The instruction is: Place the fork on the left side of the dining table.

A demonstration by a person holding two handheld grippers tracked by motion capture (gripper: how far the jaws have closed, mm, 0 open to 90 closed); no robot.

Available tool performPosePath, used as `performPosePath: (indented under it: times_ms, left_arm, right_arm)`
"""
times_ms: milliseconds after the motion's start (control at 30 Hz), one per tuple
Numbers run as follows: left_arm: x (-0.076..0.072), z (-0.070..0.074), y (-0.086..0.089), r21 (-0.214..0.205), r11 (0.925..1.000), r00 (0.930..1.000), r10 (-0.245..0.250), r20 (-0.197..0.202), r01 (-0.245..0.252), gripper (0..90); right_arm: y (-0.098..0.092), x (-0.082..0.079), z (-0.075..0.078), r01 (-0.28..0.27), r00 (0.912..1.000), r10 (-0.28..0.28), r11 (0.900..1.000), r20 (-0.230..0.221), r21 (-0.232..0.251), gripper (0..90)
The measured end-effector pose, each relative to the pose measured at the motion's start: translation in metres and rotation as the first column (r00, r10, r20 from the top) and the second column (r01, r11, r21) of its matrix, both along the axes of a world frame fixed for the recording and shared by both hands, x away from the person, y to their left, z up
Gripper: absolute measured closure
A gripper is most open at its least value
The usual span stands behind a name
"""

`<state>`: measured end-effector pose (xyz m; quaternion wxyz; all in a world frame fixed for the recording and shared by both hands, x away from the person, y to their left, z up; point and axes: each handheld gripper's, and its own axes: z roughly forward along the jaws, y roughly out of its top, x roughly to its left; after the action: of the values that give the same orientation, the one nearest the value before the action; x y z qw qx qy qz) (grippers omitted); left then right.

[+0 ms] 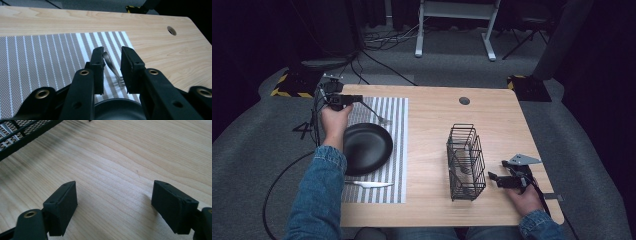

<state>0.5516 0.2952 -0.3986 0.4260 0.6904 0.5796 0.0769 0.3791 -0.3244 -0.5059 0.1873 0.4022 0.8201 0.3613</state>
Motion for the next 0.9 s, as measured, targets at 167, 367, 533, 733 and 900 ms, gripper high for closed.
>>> performPosePath:
  times_ms: [167,367,533,733,900]
  left_arm:
    - [0.002,-0.009,0.013,-0.018,0.9996,0.9996,0.021,-0.019,-0.022,66.9]
    - [0.005,-0.017,0.022,-0.051,0.9983,0.9994,0.028,-0.022,-0.029,66.4]
    - [0.008,-0.023,0.026,-0.055,0.9978,0.9989,0.036,-0.031,-0.038,66.3]
    - [0.013,-0.029,0.033,-0.066,0.9961,0.9974,0.055,-0.047,-0.058,64.4]
    - [0.013,-0.032,0.035,-0.058,0.9965,0.9970,0.057,-0.053,-0.060,64.4]
  right_arm:
    - [0.000,0.000,0.000,0.005,1.0000,-0.005,1.0000,0.000,0.000,20.9]
    - [0.000,0.000,0.000,0.008,1.0000,-0.008,1.0000,0.000,0.000,20.9]
    - [0.001,0.000,0.000,0.012,0.9999,-0.012,0.9999,0.001,0.001,20.9]
    - [0.000,0.001,0.000,0.016,0.9999,-0.016,0.9999,0.000,-0.001,20.9]
    - [0.000,0.001,0.000,0.019,0.9998,-0.019,0.9998,0.001,-0.001,20.9]
